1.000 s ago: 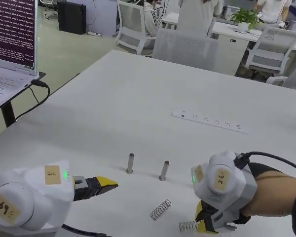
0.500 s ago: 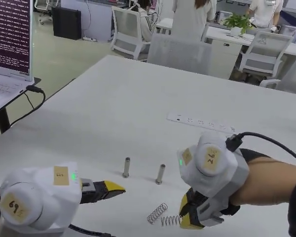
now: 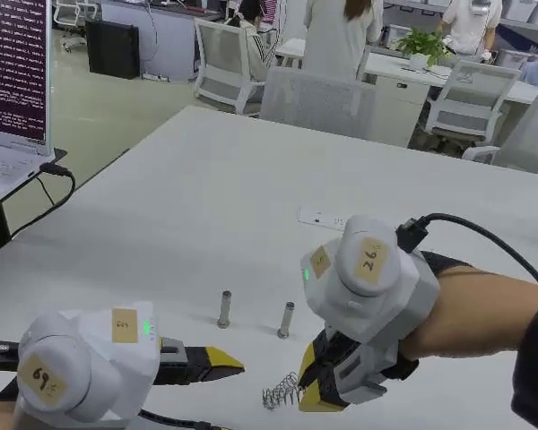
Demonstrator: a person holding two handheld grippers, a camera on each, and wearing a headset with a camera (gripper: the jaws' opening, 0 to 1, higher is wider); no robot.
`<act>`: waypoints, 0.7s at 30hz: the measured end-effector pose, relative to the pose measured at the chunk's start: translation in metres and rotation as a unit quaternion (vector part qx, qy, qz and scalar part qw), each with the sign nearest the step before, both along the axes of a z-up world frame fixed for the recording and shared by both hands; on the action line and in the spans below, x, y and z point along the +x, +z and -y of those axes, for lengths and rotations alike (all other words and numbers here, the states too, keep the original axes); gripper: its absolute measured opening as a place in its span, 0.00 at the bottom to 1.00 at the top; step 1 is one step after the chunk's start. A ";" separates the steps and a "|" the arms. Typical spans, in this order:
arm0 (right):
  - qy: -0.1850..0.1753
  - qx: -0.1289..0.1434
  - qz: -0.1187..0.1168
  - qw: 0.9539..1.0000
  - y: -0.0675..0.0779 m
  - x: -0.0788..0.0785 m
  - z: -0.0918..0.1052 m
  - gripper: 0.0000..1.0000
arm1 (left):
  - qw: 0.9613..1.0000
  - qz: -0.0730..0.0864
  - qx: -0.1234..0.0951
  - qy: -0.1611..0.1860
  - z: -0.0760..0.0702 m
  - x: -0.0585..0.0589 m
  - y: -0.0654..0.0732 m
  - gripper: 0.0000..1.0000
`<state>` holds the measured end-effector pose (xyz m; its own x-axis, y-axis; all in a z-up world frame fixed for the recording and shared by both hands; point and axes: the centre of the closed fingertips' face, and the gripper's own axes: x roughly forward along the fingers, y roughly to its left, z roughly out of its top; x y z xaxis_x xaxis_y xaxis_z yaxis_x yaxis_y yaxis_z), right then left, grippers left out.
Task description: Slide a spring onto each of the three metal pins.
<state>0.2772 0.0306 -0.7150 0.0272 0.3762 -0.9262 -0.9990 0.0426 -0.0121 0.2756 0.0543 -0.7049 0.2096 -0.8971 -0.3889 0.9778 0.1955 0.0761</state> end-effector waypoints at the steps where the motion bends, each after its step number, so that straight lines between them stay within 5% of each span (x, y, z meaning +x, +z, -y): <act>1: 0.002 0.000 0.000 1.000 0.001 -0.001 -0.001 0.08 | 1.000 0.001 -0.001 -0.002 0.001 0.000 0.001 0.31; 21: 0.018 -0.004 -0.006 1.000 0.001 -0.009 -0.015 0.08 | 0.999 0.019 0.005 -0.026 0.008 -0.005 -0.001 0.05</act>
<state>0.2683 0.0451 -0.7139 0.0023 0.3684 -0.9297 -1.0000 0.0075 0.0005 0.2710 0.0459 -0.7060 0.1777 -0.9032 -0.3907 0.9829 0.1435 0.1153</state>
